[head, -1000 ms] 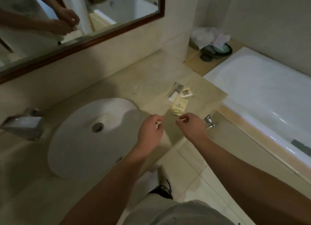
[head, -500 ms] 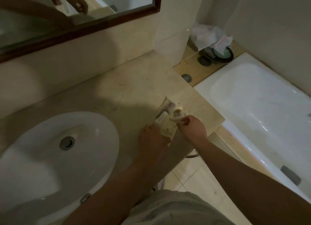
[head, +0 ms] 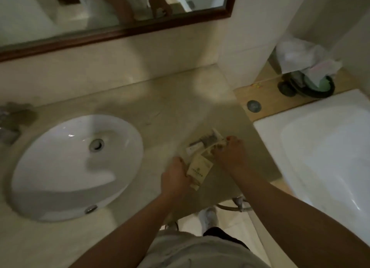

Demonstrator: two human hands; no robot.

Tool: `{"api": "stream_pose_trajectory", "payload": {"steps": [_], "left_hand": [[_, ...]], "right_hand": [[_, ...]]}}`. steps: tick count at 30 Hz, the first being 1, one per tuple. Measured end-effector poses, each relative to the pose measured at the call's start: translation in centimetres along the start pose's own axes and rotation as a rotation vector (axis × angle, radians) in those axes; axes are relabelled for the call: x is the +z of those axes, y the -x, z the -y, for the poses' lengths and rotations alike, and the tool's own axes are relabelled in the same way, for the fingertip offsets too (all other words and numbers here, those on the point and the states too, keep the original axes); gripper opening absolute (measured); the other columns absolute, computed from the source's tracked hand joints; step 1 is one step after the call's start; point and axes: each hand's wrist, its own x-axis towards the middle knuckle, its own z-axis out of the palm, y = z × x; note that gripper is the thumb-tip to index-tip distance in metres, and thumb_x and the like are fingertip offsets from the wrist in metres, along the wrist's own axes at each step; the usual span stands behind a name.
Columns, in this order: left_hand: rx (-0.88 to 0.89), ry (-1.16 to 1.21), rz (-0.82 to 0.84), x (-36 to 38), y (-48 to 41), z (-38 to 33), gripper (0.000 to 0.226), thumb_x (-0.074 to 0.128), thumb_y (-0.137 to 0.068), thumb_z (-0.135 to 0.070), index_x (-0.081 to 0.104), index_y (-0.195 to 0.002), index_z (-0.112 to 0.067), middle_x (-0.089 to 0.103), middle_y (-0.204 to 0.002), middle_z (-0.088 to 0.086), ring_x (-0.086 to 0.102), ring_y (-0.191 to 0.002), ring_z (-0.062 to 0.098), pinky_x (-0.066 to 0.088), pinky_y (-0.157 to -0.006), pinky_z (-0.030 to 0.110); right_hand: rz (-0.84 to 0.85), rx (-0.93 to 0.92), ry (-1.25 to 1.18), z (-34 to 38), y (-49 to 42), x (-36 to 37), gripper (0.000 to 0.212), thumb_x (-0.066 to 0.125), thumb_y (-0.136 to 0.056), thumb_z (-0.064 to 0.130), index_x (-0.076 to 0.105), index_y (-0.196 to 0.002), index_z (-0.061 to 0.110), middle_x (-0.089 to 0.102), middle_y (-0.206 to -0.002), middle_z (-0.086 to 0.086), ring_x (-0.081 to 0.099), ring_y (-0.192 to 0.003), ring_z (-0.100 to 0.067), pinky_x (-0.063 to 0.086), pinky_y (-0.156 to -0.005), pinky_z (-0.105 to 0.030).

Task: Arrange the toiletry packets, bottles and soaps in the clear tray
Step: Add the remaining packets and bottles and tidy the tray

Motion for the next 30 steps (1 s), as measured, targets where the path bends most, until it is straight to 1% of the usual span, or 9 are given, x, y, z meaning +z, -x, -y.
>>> {"api": "stream_pose_trajectory", "payload": {"steps": [4,6,8,10,16,20,24,27,30], "left_hand": [[-0.146,0.103,0.142,-0.6,1.1,-0.1,0.025,0.072,-0.075,-0.019,0.063,-0.098,-0.015,0.067,-0.092,0.004,0.064,-0.083,0.022,0.053,-0.072,0.034],[-0.213,0.222,0.123,-0.9,2.0,0.0,0.010,0.072,-0.076,-0.016,0.067,-0.084,-0.012,0.069,-0.085,0.006,0.063,-0.072,0.018,0.049,-0.060,0.028],[-0.263,0.332,0.050,-1.2,2.9,0.2,0.010,0.070,-0.080,-0.014,0.062,-0.073,-0.015,0.065,-0.076,0.003,0.056,-0.060,0.011,0.041,-0.049,0.021],[-0.291,0.416,-0.035,-1.6,3.6,0.6,0.010,0.067,-0.082,-0.012,0.061,-0.074,-0.014,0.064,-0.075,0.003,0.055,-0.057,0.009,0.041,-0.047,0.018],[-0.353,0.781,-0.141,-4.0,6.1,2.4,0.007,0.062,-0.083,-0.005,0.060,-0.089,-0.008,0.069,-0.095,0.012,0.065,-0.084,0.025,0.052,-0.070,0.035],[-0.366,0.941,-0.235,-6.6,8.9,5.6,0.019,0.059,-0.084,0.003,0.065,-0.100,-0.005,0.069,-0.094,0.011,0.066,-0.087,0.026,0.055,-0.080,0.040],[-0.409,1.088,-0.361,-9.6,13.0,12.5,0.018,0.059,-0.086,0.001,0.065,-0.100,-0.010,0.070,-0.094,0.010,0.066,-0.084,0.023,0.054,-0.073,0.035],[-0.465,1.177,-0.465,-12.2,17.3,19.1,0.015,0.063,-0.085,-0.006,0.066,-0.099,-0.009,0.071,-0.095,0.010,0.066,-0.080,0.021,0.051,-0.071,0.031],[-0.544,1.220,-0.578,-14.9,21.5,25.5,0.008,0.066,-0.084,-0.009,0.066,-0.091,-0.012,0.068,-0.085,0.006,0.059,-0.070,0.016,0.045,-0.067,0.028]], "right_hand": [[0.143,-0.098,0.031,-0.8,-1.0,-0.9,0.051,0.066,-0.074,0.044,0.056,-0.114,0.014,0.062,-0.111,-0.010,0.061,-0.097,-0.032,0.050,-0.077,-0.037],[0.214,-0.143,0.020,-1.6,-1.0,-1.1,0.045,0.063,-0.073,0.048,0.064,-0.107,0.019,0.068,-0.102,-0.006,0.064,-0.085,-0.026,0.050,-0.070,-0.033],[0.262,-0.105,-0.016,-2.3,-0.6,-1.1,0.045,0.062,-0.075,0.052,0.067,-0.109,0.022,0.069,-0.097,-0.003,0.063,-0.078,-0.021,0.051,-0.068,-0.032],[0.277,-0.046,-0.037,-2.7,0.4,-1.1,0.048,0.060,-0.081,0.053,0.065,-0.114,0.018,0.067,-0.101,-0.007,0.063,-0.084,-0.026,0.053,-0.075,-0.037],[0.408,-0.102,-0.084,-2.3,4.9,0.4,0.048,0.051,-0.095,0.044,0.059,-0.124,0.006,0.064,-0.116,-0.013,0.061,-0.106,-0.032,0.045,-0.082,-0.034],[0.452,-0.219,-0.105,2.1,9.0,2.1,0.038,0.050,-0.094,0.039,0.065,-0.114,0.010,0.066,-0.101,-0.008,0.062,-0.094,-0.029,0.048,-0.078,-0.036],[0.504,-0.359,-0.088,8.6,15.0,5.9,0.032,0.055,-0.091,0.037,0.067,-0.102,0.009,0.066,-0.092,-0.011,0.063,-0.088,-0.031,0.040,-0.064,-0.030],[0.583,-0.485,-0.084,13.4,20.7,10.0,0.021,0.057,-0.092,0.033,0.065,-0.087,0.014,0.062,-0.074,-0.003,0.058,-0.071,-0.024,0.035,-0.055,-0.029],[0.682,-0.585,-0.068,17.8,26.6,14.5,0.025,0.054,-0.093,0.033,0.067,-0.086,0.012,0.060,-0.068,0.003,0.058,-0.064,-0.018,0.036,-0.051,-0.025]]}}
